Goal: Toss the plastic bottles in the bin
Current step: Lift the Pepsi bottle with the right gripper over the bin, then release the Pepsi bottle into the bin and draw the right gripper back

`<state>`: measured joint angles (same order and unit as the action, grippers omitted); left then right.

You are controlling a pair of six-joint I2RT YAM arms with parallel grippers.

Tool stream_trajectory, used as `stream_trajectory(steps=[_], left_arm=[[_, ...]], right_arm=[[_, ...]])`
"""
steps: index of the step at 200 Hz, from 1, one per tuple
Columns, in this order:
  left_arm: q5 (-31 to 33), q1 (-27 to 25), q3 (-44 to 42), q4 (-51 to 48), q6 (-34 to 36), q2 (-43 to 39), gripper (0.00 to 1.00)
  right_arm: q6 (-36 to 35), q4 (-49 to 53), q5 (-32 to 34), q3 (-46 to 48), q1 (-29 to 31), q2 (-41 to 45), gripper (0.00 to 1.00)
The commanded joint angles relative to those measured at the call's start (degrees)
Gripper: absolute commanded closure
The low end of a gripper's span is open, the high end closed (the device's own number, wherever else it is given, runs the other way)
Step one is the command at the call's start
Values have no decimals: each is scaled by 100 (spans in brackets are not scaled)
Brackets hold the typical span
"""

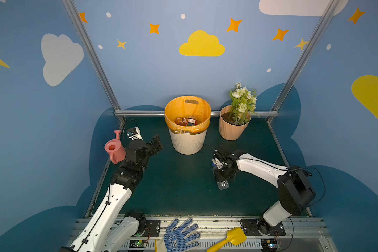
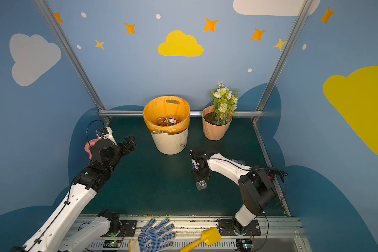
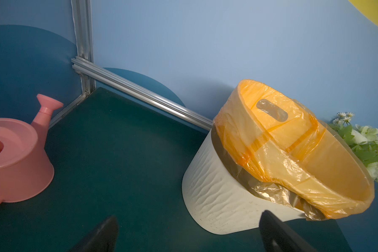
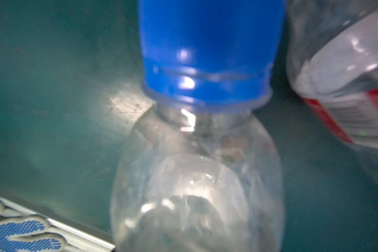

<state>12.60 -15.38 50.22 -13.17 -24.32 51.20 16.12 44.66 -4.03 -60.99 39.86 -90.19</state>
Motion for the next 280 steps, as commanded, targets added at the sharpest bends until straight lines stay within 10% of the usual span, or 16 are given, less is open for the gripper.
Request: stream_trajectory(steps=[1,101,200,252,280], left_arm=[[111,35,-94,-54,6,-83,0],[125,96,-503,-194,-32,290,0],[-74,96,-470,-472,1,355,0],[-135,96,-444,-492,157,347,0],[-118,92,-398,-619,211,333,0]], right_arm=[[49,-384,-233,-172,-188,622,59],[-318,-2141,-241,-1778,-1310,2117,61],[829,-3553,-1823,-4678,-1482,-391,57],[372,-1307,-2576,-7889,-1148,-2922,28],[-19,-573,-1884,-8629,-1347,-2597,10]])
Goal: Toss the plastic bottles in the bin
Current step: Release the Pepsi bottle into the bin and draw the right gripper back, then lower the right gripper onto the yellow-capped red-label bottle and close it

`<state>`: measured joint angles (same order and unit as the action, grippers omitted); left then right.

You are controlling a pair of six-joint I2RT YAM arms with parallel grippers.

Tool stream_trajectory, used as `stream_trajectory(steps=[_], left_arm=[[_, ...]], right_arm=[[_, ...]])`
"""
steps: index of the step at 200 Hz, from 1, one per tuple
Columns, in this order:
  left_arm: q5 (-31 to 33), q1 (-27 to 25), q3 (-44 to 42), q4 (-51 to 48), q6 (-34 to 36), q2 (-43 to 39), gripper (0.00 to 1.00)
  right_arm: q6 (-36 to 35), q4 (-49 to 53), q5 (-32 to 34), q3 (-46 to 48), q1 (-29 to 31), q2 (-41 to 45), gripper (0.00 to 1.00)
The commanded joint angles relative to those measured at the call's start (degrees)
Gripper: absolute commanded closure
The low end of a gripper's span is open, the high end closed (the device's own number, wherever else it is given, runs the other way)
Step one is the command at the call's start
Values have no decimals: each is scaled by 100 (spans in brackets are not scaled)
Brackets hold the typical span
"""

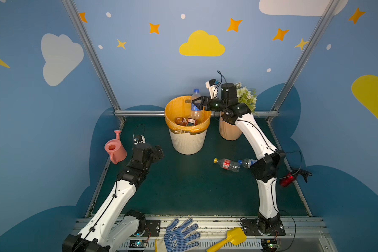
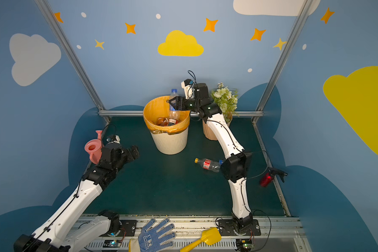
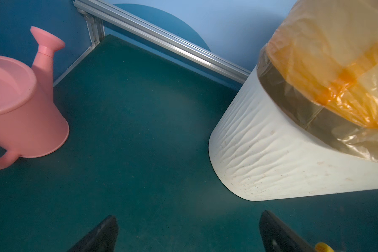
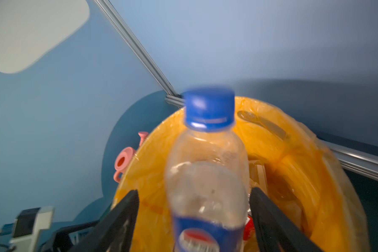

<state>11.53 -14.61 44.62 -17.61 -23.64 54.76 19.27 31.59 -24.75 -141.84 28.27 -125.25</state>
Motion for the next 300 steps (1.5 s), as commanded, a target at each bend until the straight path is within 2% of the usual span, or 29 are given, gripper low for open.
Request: stream_trajectory(steps=[1,9,32,50,93,144,183,199,263,300], left_arm=[[-10,17,161,-179,146,-30,0],[-2,21,152,-166,172,-48,0],[-9,-23,206,-140,249,-112,0],[56,-138,247,-61,401,-145,0],[448,-469,306,-34,652,-142,0],[576,-787,264,214,937,-98,0],[732,-1025,315,261,1222,-10,0],[719,-1032,310,300,1239,25,0],[739,-1158,324,316,1353,56,0],[753,-1181,253,320,1362,-1,0]], right_arm=[[-330,703,189,-497,-203,956,10],[-295,406,242,-36,-296,1333,6],[-341,-514,579,1664,-416,2591,6],[-315,-901,711,2601,-550,3307,6],[-256,-1011,902,4408,-1192,4440,6],[126,-1233,902,6729,-1935,5437,5],[103,-1167,964,8211,-2140,5751,5],[52,-1030,769,8568,-2192,5678,6],[-143,-901,-478,9064,-2198,4806,6],[-186,-935,-491,9255,-2107,4530,7]])
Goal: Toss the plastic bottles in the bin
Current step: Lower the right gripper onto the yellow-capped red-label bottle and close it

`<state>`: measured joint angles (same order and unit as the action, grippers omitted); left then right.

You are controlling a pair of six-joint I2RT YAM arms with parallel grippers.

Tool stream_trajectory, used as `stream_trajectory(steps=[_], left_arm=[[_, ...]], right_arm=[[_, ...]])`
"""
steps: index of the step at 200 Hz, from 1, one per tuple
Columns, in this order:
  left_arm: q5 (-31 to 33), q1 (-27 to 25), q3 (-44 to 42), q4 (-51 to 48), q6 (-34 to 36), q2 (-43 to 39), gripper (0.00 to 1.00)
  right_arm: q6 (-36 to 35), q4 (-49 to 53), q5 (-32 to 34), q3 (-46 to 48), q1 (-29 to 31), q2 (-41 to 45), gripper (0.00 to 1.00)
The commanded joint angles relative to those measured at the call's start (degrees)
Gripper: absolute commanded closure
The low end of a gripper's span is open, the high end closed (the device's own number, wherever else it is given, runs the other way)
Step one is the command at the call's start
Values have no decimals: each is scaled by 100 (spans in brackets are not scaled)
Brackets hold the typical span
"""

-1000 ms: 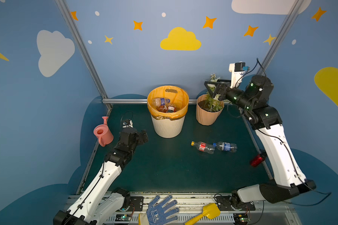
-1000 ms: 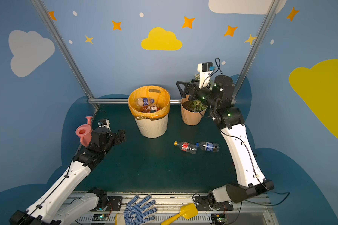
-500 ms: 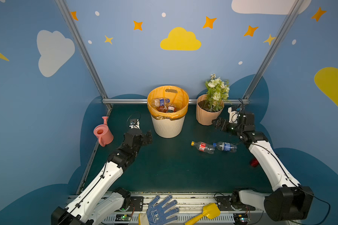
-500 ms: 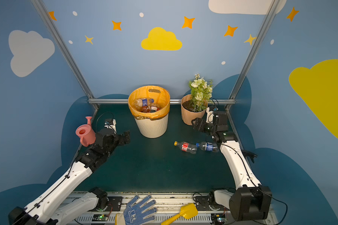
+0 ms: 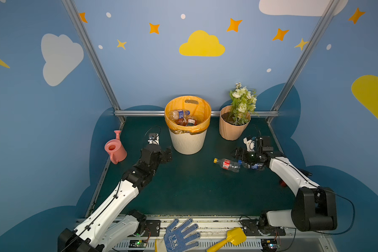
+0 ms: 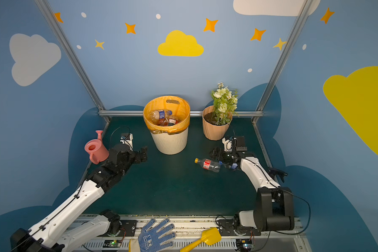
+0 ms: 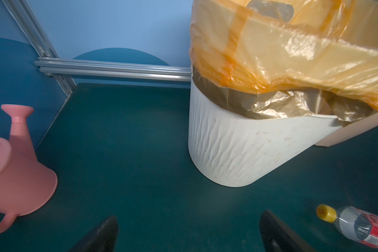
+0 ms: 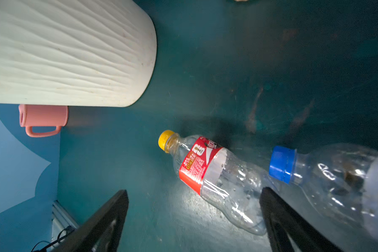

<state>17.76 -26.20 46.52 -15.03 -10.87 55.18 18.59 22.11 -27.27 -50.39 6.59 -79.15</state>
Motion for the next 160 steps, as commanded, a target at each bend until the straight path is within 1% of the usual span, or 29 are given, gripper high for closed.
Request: stream_trajectory(steps=[1,68,115,131,160], left_arm=[[131,-20,65,62,86,-42,0],[125,-44,68,44,94,59,0],[132,-63,50,45,103,46,0],[155,-57,50,51,94,54,0],[127,-61,32,61,94,76,0]], right_arm=[[-119,17,-238,113,62,-85,7],[-172,78,-327,170,376,-354,8],[-188,211,-503,145,789,-451,10],[-204,310,-240,117,926,-445,10],[-341,644,511,-103,1099,-620,10]])
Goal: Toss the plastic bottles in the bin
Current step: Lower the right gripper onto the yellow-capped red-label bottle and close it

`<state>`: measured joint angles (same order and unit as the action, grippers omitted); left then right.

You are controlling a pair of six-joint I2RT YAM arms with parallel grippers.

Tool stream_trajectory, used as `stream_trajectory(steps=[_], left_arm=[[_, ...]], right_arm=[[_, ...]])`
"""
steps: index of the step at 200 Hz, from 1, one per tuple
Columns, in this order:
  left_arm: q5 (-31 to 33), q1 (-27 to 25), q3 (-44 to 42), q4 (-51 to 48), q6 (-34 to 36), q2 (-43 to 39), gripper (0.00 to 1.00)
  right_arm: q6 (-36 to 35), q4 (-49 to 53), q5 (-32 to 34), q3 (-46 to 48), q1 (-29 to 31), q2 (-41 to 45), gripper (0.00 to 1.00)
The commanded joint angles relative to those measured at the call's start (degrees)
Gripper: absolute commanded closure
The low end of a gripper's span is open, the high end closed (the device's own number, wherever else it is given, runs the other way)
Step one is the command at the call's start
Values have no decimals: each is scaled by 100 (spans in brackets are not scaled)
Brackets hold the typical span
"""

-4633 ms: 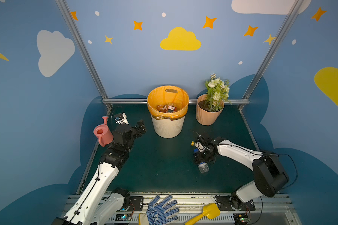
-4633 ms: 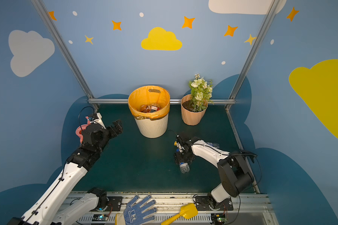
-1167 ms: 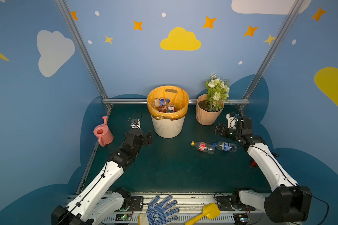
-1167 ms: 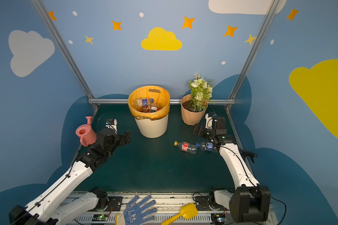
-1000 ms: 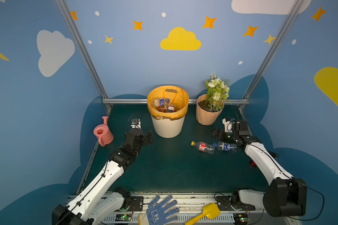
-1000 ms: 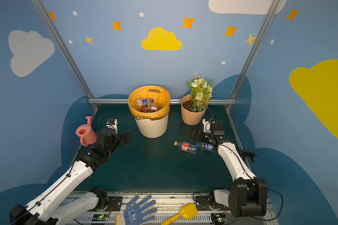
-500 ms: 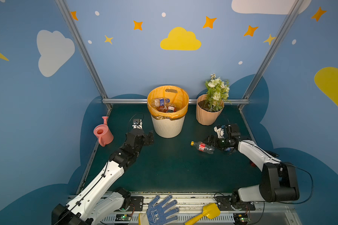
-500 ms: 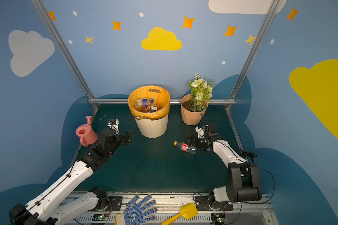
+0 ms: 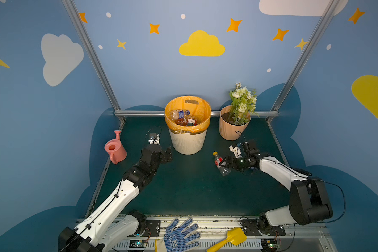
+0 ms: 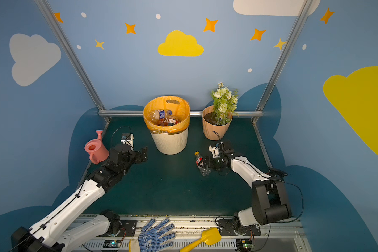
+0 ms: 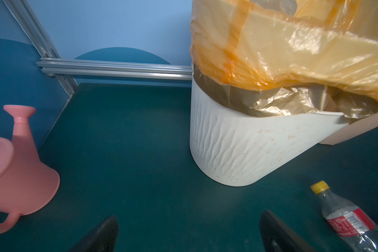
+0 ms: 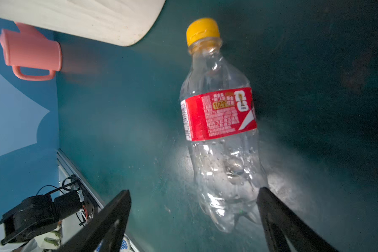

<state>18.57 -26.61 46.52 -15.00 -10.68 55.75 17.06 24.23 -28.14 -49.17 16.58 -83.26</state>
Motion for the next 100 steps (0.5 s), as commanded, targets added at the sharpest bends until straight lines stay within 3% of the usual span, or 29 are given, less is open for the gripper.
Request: stream_trajectory(steps=[1,70,100], left_arm=[[44,-20,32,59,75,22,0],[77,-24,7,-30,100,60,0],[149,-20,-20,-90,118,-16,0]], right_arm=[[-195,450,616,-247,109,-221,10],[-299,927,1346,-1168,662,-1377,12],[-405,1187,1627,-1519,854,-1824,19]])
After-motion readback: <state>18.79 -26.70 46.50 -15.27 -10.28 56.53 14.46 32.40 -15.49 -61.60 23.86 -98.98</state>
